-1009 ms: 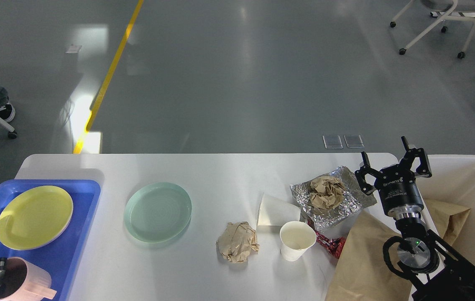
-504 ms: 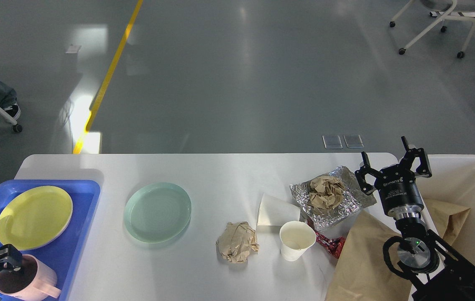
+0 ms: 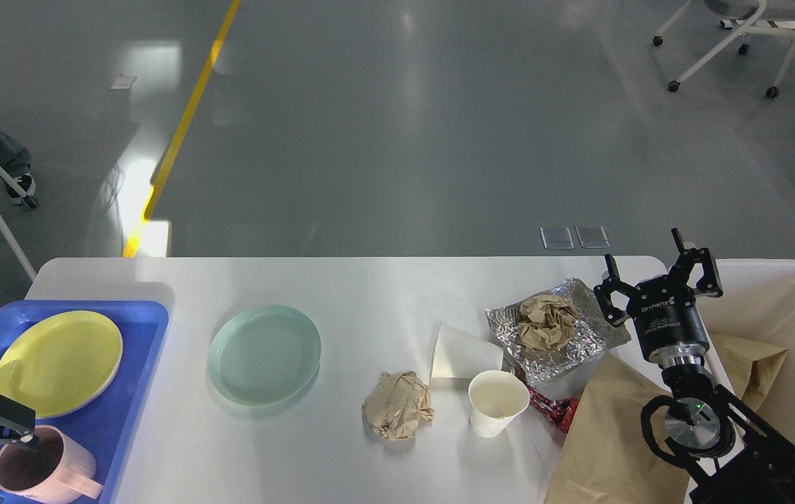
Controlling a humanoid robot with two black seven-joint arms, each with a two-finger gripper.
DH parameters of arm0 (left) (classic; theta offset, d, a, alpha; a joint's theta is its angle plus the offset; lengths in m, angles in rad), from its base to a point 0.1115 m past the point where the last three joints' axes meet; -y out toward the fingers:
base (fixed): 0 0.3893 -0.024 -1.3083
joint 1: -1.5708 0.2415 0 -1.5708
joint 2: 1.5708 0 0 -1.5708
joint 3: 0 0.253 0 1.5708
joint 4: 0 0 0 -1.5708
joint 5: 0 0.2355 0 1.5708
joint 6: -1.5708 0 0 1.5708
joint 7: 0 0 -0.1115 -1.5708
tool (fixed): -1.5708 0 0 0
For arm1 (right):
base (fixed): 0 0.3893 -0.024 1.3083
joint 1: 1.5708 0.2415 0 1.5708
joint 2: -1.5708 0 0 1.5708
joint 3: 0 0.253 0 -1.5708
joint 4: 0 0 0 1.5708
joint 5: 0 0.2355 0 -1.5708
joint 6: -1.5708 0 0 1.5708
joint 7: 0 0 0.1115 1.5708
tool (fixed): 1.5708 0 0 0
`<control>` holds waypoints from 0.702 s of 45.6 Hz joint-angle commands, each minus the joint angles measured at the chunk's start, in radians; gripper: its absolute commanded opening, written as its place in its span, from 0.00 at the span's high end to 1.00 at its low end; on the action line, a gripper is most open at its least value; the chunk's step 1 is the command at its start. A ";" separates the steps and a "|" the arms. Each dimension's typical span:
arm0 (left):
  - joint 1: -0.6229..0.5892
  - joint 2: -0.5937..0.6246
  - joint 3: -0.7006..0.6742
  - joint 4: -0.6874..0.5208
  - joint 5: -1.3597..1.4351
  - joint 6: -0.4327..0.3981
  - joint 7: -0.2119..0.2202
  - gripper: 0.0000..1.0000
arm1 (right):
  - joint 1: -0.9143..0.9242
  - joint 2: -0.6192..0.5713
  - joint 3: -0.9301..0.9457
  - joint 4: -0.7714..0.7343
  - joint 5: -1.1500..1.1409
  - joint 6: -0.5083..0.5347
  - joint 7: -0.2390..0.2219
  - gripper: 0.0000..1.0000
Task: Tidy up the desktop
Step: 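Lower the pink mug onto the blue tray and open the left gripper, then raise the left gripper and move it over the pale green plate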
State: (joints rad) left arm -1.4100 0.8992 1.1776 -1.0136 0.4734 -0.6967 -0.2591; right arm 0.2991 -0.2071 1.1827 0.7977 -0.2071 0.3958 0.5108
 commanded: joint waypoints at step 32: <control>-1.080 -0.526 0.404 -0.560 -0.522 -0.069 0.313 0.04 | 0.000 0.000 0.000 0.000 0.000 0.000 0.000 0.00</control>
State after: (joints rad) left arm -2.4065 0.4818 1.5788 -1.5229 0.0247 -0.7516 0.0521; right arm 0.2992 -0.2070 1.1827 0.7977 -0.2071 0.3958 0.5109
